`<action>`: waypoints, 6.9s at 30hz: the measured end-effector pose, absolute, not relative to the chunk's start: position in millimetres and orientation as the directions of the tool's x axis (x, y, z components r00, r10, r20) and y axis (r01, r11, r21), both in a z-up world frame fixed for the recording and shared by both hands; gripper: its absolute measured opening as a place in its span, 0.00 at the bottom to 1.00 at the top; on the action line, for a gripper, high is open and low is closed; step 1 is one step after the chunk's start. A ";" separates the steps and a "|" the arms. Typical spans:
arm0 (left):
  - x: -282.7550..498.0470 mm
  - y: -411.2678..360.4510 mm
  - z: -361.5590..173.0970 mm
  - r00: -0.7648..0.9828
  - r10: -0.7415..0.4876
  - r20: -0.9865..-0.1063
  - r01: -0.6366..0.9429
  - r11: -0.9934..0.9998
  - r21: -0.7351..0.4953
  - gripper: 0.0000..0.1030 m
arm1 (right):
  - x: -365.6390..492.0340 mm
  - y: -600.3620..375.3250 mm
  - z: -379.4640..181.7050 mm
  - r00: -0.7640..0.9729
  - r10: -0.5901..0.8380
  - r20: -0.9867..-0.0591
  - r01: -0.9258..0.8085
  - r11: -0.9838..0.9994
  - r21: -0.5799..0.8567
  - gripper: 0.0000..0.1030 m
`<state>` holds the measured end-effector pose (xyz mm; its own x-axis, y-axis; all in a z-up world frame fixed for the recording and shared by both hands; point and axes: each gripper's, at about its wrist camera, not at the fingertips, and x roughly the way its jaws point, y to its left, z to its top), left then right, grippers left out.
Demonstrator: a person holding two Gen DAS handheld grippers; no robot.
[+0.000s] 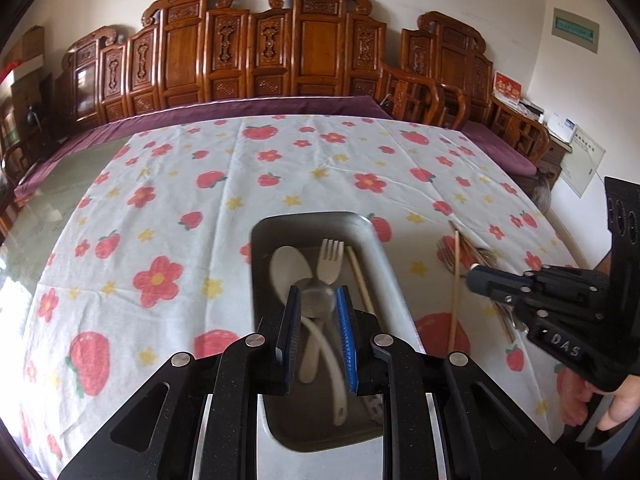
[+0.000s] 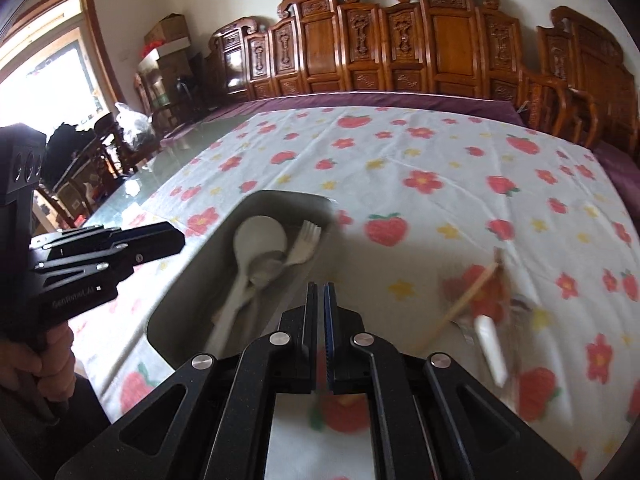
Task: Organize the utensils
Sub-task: 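Move both tools back to the utensil pile and close the right gripper on a utensil, then grasp a wooden chopstick with the left gripper while the right gripper lifts a silver spoon, then carry the chopstick into the tray and open the left gripper while the right gripper holds the spoon, then lower the silver spoon into the tray and open the right gripper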
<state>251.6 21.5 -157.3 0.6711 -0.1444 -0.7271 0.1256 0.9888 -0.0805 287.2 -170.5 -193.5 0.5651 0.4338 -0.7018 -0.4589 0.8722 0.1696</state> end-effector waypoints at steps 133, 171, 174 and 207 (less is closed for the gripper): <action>255.1 -44.5 -159.0 0.618 -0.225 -0.754 0.275 0.960 -0.061 0.04 | 294.3 -240.6 -218.2 0.558 0.486 -0.672 -0.381 0.870 0.313 0.04; 287.3 -2.8 -219.0 0.508 -0.153 -0.848 0.178 0.982 -0.070 0.04 | 286.0 -221.9 -212.7 0.552 0.504 -0.665 -0.428 0.855 0.293 0.04; 285.9 -1.7 -217.2 0.509 -0.157 -0.846 0.179 0.981 -0.074 0.05 | 284.3 -218.7 -212.0 0.550 0.506 -0.664 -0.432 0.853 0.292 0.04; 263.8 63.4 -148.3 0.679 -0.096 -0.728 0.070 0.995 -0.066 0.35 | 288.5 -128.0 -180.1 0.540 0.524 -0.658 -0.540 0.816 0.207 0.04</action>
<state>263.8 63.4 -148.3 0.6794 -0.0957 -0.7275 0.0698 0.9954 -0.0657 288.5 -128.0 -180.1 0.5405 0.5243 -0.6580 -0.5400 0.8159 0.2065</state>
